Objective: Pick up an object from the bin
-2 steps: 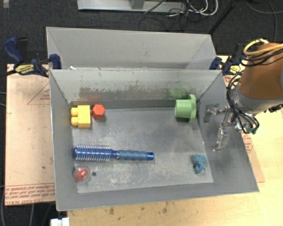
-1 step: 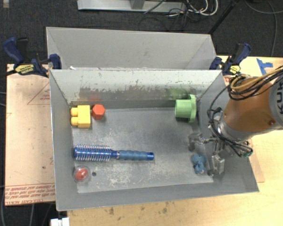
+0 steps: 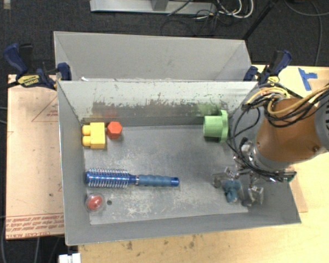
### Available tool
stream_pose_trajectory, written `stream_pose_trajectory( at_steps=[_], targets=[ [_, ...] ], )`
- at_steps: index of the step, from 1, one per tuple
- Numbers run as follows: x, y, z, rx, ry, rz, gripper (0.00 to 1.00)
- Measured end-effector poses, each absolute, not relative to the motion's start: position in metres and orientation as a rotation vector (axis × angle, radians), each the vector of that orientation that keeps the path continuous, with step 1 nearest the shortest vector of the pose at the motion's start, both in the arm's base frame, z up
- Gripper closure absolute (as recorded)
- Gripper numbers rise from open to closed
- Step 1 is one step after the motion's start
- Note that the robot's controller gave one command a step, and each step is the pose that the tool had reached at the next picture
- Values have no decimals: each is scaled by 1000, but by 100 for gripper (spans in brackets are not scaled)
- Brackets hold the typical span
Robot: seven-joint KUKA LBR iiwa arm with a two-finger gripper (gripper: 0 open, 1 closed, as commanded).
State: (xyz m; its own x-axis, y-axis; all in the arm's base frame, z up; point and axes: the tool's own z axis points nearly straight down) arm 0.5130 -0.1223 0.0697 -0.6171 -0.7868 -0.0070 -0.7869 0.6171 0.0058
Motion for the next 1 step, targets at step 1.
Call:
stream_pose_trajectory(
  at_steps=[1],
  targets=[
    [513, -126, 70, -1375, 2823, 3, 100]
  ],
)
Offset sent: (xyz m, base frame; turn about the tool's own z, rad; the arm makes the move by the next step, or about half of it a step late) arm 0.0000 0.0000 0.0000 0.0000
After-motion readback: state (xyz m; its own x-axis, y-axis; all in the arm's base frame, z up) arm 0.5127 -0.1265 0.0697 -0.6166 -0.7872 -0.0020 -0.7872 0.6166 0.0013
